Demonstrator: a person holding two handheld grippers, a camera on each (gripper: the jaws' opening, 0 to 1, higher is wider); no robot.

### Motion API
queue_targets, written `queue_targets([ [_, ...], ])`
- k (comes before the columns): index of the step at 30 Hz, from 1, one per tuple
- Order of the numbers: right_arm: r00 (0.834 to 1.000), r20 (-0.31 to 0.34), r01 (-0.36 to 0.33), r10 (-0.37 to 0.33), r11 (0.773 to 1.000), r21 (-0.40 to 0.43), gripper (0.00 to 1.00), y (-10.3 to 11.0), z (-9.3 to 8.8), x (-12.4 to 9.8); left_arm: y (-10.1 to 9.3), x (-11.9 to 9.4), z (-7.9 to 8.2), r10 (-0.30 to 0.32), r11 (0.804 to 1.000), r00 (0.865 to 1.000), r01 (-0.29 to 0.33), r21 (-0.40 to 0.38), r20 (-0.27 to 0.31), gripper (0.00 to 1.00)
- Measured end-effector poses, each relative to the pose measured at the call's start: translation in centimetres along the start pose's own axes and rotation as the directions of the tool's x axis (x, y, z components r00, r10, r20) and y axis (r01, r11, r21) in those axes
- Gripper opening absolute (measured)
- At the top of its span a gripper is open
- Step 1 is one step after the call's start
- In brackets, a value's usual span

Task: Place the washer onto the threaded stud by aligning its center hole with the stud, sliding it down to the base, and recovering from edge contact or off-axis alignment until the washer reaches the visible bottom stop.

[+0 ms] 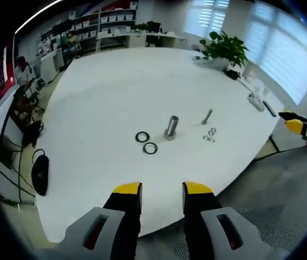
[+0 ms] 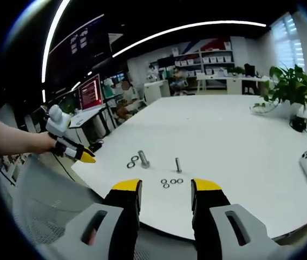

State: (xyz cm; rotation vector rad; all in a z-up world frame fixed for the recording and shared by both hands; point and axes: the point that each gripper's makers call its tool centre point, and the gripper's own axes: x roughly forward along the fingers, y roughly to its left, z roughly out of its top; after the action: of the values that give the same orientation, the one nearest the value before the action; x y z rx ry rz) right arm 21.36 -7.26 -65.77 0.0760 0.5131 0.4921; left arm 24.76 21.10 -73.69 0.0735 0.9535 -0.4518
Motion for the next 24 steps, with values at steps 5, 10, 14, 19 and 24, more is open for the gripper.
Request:
queue_targets([
  [5, 1.000, -0.003, 0.002, -0.002, 1.000, -0.005, 0.38, 0.0, 0.0, 0.0, -0.2, 2.6, 0.9, -0.003, 1.000, 1.000, 0.004, 0.021, -0.027, 0.28],
  [10, 1.000, -0.002, 0.004, -0.004, 1.000, -0.003, 0.38, 0.0, 0.0, 0.0, 0.0, 4.7, 0.6, -0.024, 0.999, 0.995, 0.028, 0.039, -0.099, 0.27],
  [14, 1.000, -0.005, 0.006, -0.006, 1.000, -0.003, 0.38, -0.1, -0.1, 0.0, 0.4, 6.1, 1.2, -0.030, 0.999, 0.991, 0.036, 0.038, -0.133, 0.27],
  [19, 1.000, -0.003, 0.016, -0.016, 1.000, 0.002, 0.38, -0.3, -0.1, 0.0, 1.3, 8.0, 1.9, -0.020, 0.998, 0.984, 0.030, 0.053, -0.176, 0.27],
  [24, 1.000, -0.006, 0.023, -0.023, 1.000, 0.007, 0.38, -0.5, -0.1, 0.0, 1.9, 9.7, 1.9, -0.007, 0.997, 0.974, 0.024, 0.076, -0.225, 0.27],
])
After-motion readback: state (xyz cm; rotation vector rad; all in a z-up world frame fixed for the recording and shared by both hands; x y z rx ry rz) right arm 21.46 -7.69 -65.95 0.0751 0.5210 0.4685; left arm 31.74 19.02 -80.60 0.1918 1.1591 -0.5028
